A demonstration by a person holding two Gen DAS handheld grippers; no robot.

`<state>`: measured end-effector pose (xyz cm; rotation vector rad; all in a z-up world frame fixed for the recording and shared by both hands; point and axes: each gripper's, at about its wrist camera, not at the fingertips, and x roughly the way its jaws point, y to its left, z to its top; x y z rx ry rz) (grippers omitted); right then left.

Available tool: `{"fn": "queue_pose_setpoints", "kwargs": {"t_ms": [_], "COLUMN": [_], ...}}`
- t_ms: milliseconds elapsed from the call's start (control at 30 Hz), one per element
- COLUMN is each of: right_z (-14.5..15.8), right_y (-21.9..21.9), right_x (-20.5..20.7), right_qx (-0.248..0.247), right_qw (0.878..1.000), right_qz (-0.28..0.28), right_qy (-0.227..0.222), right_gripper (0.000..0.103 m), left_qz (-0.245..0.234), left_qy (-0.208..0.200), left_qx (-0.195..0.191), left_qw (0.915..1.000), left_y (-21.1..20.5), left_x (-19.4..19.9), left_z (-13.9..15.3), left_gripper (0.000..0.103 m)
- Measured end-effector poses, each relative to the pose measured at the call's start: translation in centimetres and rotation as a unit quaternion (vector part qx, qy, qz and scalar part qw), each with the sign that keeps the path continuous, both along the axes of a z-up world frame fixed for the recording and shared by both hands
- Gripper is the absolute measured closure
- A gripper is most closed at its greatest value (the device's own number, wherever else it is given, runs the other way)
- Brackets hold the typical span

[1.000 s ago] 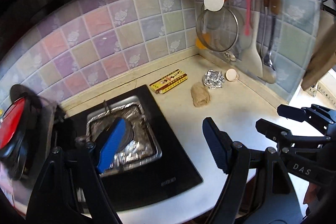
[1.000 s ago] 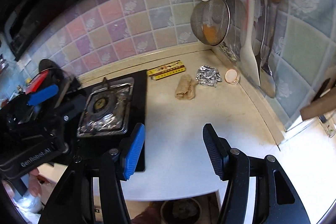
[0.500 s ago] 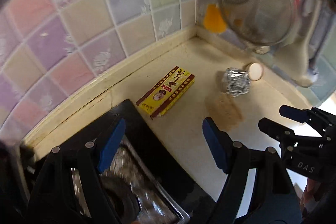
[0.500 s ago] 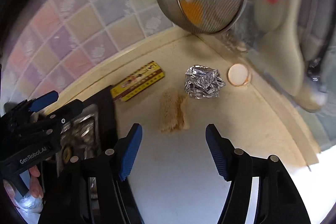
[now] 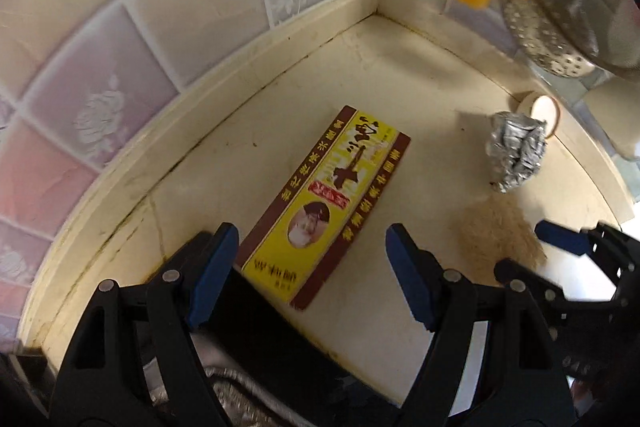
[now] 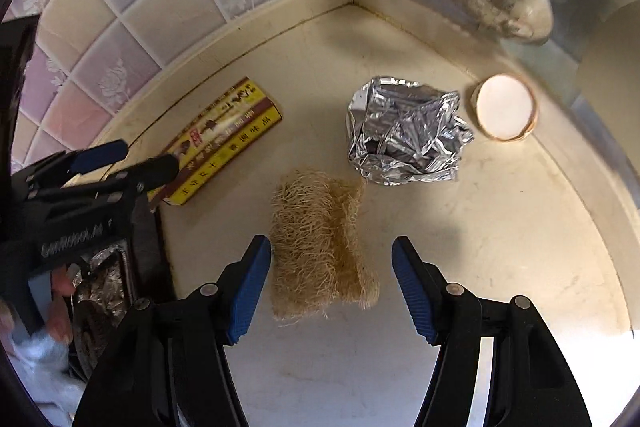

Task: Collect trash
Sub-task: 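Grasp the yellow seasoning box with the left gripper while the right gripper grasps the noodle block, then lift the box and noodle block and carry them down over the bin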

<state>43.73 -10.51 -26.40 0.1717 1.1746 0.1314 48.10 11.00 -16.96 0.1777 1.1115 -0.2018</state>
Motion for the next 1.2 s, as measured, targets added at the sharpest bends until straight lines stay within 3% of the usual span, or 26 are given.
{"fn": "queue_pose_setpoints", "kwargs": {"t_ms": [200, 367, 567, 967, 1200], "right_z": [-1.5, -2.0, -1.2, 1.7, 4.9], "right_y": [1.0, 1.7, 1.1, -1.4, -2.7], "right_x": [0.8, 0.8, 0.2, -4.0, -8.0], "right_qx": [0.001, 0.001, 0.01, 0.027, 0.028], "right_qw": [1.0, 1.0, 1.0, 0.999, 0.998], "right_qz": [0.007, 0.011, 0.004, -0.017, -0.021], "right_qy": [0.006, 0.005, -0.005, -0.023, -0.05], "right_gripper": [0.039, 0.062, 0.067, 0.071, 0.072], "left_qz": [0.0, 0.0, 0.012, -0.013, -0.029], "left_qy": [0.027, 0.058, 0.069, 0.025, -0.01], "left_qx": [-0.009, -0.018, -0.005, -0.003, -0.007], "left_qw": [0.9996, 0.9982, 0.9975, 0.9996, 0.9995], "left_y": [-0.4, -0.7, -1.5, -5.0, -7.1], "left_x": [2.6, 3.8, 4.1, -0.9, -7.7], "left_z": [-2.4, -4.3, -5.1, -1.3, 2.7], "left_gripper": [0.029, 0.029, 0.034, 0.044, 0.048]}}
